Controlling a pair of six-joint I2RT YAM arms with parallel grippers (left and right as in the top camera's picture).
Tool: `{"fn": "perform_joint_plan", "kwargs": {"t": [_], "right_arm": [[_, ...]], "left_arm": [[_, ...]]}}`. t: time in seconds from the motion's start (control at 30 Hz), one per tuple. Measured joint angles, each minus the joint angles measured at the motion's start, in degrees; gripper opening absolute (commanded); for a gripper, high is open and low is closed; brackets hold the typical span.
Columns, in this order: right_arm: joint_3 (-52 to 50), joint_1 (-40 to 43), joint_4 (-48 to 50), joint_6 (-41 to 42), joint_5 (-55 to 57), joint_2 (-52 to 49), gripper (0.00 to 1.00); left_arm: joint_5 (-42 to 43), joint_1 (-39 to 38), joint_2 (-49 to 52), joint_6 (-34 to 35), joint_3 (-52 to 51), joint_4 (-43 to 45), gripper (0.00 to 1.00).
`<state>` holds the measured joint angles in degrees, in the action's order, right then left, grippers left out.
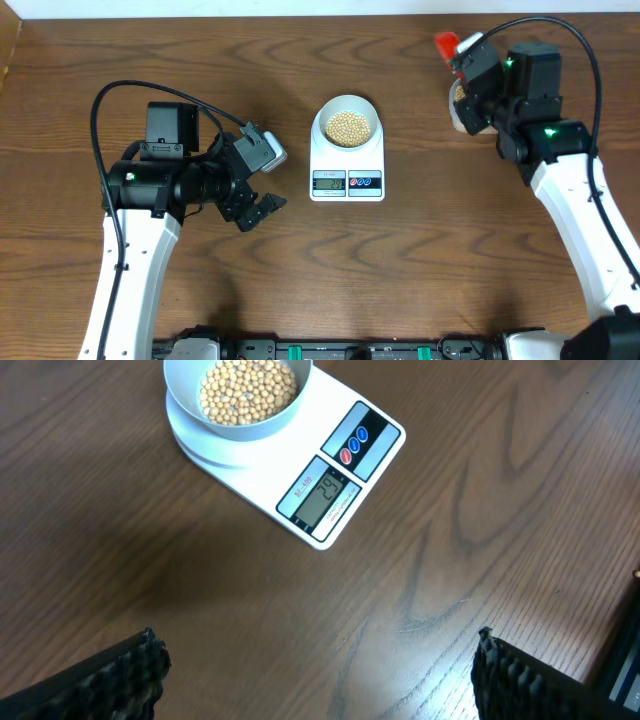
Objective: Scoop item into bowl and weigh 50g on scale
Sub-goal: 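Move the empty scoop back right toward the soybean tub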
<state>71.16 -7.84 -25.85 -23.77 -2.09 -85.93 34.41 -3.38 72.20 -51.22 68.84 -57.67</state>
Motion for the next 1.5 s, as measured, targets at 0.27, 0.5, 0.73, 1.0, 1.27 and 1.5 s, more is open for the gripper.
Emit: {"fn": "perform_joint_plan", "kwargs": {"t": [0.27, 0.5, 0.73, 1.0, 1.27, 1.5], "right_arm": [[0.0, -0.17, -3.17, 1.46, 13.86, -1.77, 0.01], [0.0, -0.17, -4.35, 1.57, 21.4, -7.28, 0.01], [0.0, -0.17, -4.37, 0.5, 27.17, -12.87, 0.01], [0.0, -0.17, -4.37, -0.33, 30.03, -14.45, 0.01], [0.0, 0.81, -3.58, -0.74, 30.42, -14.45, 0.01], [0.0, 0.92, -3.5, -0.81, 30.42, -14.47, 0.01]], "left_arm": [[0.0, 0.0, 0.0, 0.0, 0.0, 0.02, 0.99], [0.0, 0.0, 0.0, 0.0, 0.0, 0.02, 0.99], [0.0, 0.0, 0.0, 0.0, 0.0, 0.02, 0.99], [0.0, 0.0, 0.0, 0.0, 0.0, 0.02, 0.99], [0.0, 0.0, 0.0, 0.0, 0.0, 0.02, 0.99], [0.0, 0.0, 0.0, 0.0, 0.0, 0.02, 0.99]]}}
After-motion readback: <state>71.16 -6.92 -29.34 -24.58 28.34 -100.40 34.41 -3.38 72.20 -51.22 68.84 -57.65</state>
